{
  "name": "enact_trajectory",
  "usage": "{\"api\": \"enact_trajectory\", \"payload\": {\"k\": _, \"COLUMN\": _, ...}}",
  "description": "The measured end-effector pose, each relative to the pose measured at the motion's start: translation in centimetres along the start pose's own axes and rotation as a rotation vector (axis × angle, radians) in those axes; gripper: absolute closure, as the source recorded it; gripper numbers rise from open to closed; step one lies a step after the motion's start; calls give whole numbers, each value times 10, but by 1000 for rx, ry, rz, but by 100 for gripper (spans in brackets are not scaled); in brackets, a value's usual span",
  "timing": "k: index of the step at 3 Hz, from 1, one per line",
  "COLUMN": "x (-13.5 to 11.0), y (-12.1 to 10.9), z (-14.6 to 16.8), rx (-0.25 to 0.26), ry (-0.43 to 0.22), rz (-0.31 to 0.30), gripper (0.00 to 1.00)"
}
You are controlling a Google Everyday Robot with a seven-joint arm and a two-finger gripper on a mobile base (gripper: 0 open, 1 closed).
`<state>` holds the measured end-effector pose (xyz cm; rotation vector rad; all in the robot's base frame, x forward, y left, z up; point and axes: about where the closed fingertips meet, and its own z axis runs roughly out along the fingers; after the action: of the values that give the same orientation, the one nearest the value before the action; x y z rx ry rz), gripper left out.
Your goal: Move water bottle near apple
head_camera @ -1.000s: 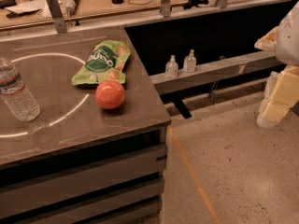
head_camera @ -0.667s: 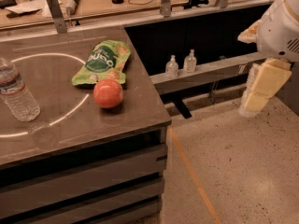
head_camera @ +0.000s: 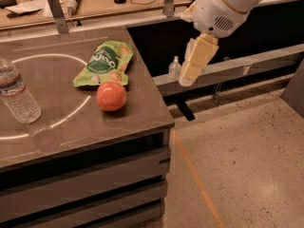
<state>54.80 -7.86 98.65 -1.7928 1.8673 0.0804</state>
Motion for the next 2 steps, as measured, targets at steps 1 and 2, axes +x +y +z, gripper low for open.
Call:
{"api": "enact_trajectory", "payload": {"k": 1, "x": -76, "y": -29, "z": 45, "rx": -41, "ry": -186, "rz": 4, "gripper": 0}}
{"api": "enact_trajectory", "payload": {"k": 2, "x": -132, "y": -33, "z": 74, "rx": -115, "ry": -333, "rz": 19, "gripper": 0}}
